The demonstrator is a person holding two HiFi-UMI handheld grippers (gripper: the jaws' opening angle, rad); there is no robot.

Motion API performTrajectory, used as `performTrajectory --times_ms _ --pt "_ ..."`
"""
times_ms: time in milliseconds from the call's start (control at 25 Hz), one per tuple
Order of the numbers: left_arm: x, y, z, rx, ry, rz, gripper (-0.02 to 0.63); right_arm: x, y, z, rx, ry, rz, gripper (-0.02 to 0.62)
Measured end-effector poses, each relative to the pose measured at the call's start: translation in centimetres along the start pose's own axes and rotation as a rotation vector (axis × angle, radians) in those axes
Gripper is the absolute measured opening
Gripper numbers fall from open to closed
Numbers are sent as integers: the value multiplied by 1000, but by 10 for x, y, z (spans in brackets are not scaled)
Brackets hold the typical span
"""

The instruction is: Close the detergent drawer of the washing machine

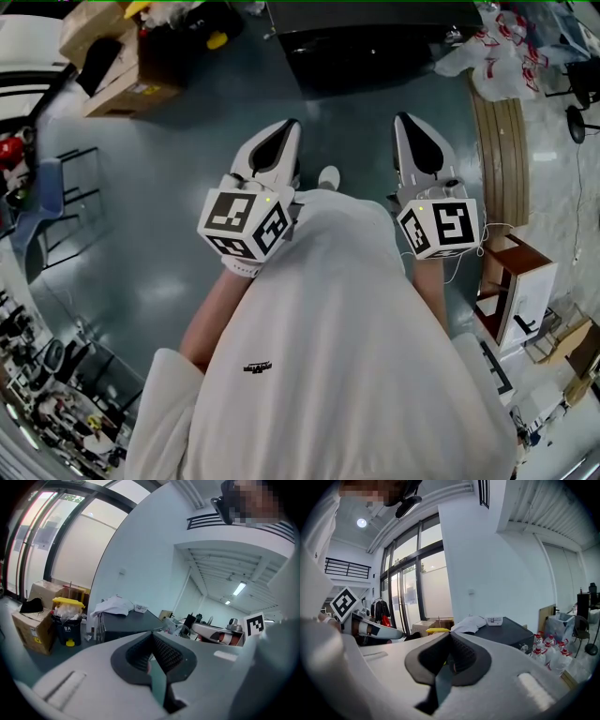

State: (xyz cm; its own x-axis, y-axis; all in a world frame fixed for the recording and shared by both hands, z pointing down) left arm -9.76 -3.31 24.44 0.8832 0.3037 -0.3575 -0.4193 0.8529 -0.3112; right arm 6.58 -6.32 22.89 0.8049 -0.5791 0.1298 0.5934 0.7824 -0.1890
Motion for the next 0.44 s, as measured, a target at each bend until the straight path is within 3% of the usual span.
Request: performTrajectory --times_ms 440 --pt "-1 -3 5 -13 13 -16 15 5 -5 11 -20 -44 -30 2"
Point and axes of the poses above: the fingertips, and each gripper's own axes: y backward along the fingers, x to its right, z out of its underside, the point moved 2 cm from there along y, backward along the fingers
